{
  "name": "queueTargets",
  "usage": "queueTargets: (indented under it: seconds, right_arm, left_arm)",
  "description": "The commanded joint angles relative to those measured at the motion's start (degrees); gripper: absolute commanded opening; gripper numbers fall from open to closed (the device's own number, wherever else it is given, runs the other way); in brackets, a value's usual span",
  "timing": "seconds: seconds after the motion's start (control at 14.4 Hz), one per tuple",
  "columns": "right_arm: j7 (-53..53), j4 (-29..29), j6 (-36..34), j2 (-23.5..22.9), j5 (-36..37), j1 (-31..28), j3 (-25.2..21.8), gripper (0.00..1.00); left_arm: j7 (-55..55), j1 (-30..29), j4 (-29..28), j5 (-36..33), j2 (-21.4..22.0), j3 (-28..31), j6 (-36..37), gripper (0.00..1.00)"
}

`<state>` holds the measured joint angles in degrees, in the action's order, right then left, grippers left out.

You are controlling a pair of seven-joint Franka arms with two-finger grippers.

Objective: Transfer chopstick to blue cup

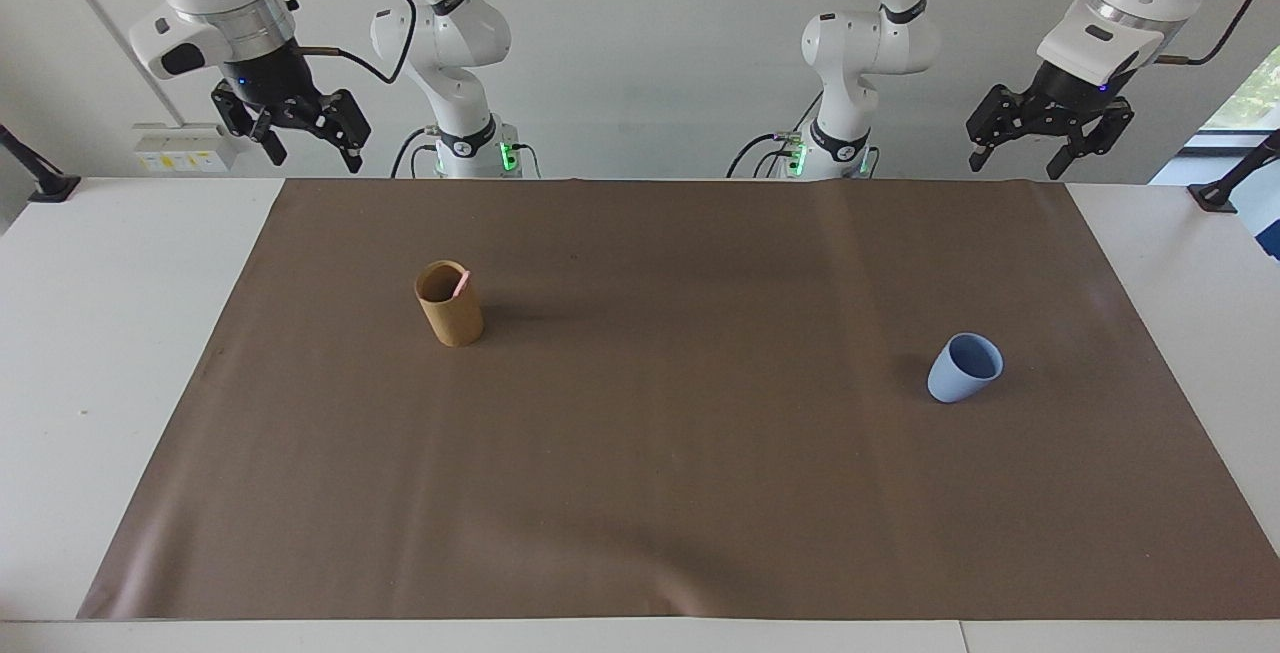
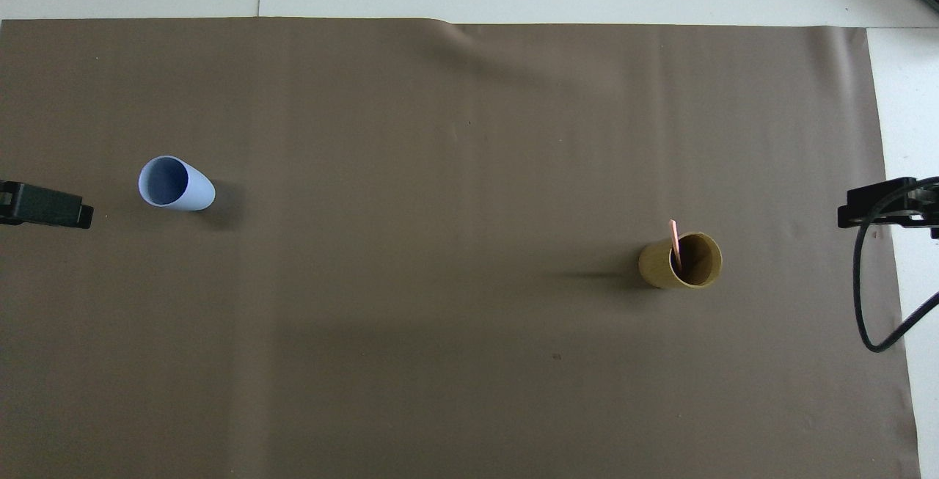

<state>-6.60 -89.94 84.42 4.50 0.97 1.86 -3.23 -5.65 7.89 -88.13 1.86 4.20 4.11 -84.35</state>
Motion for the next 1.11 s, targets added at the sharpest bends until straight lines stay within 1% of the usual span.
queueTargets:
  seconds: [0.0,0.21,0.42,0.62,0.69,0.83,1.04]
  right_arm:
    - [-0.8,-1.9,1.2,1.5,-0.3,-0.4,0.4,1.00]
    - [-0.8,-2.2,1.7,1.3,-0.4,-0.1,0.5,1.00]
    - [-0.5,-3.0,4.3,1.0,-0.4,0.2,0.7,1.00]
    - [2.5,-3.5,5.2,0.6,-0.6,0.3,0.9,1.00]
    - [2.3,-3.6,5.5,0.4,-0.6,0.4,0.9,1.00]
    - [2.0,-4.4,8.5,0.3,-1.9,0.4,1.1,1.00]
    - [1.8,-4.5,8.9,0.0,-2.0,0.4,1.1,1.00]
  left_arm:
    - [0.6,1.2,1.3,0.0,-0.3,1.0,1.5,1.00]
    - [0.6,1.2,1.3,0.0,-0.3,1.0,1.5,1.00]
    - [0.6,1.2,1.3,0.0,-0.3,1.0,1.5,1.00]
    - [0.6,1.2,1.3,0.0,-0.3,1.0,1.5,1.00]
    - [0.6,1.2,1.3,0.0,-0.3,1.0,1.5,1.00]
    - [0.6,1.2,1.3,0.0,-0.3,1.0,1.5,1.00]
    - [0.6,1.2,1.3,0.0,-0.3,1.0,1.5,1.00]
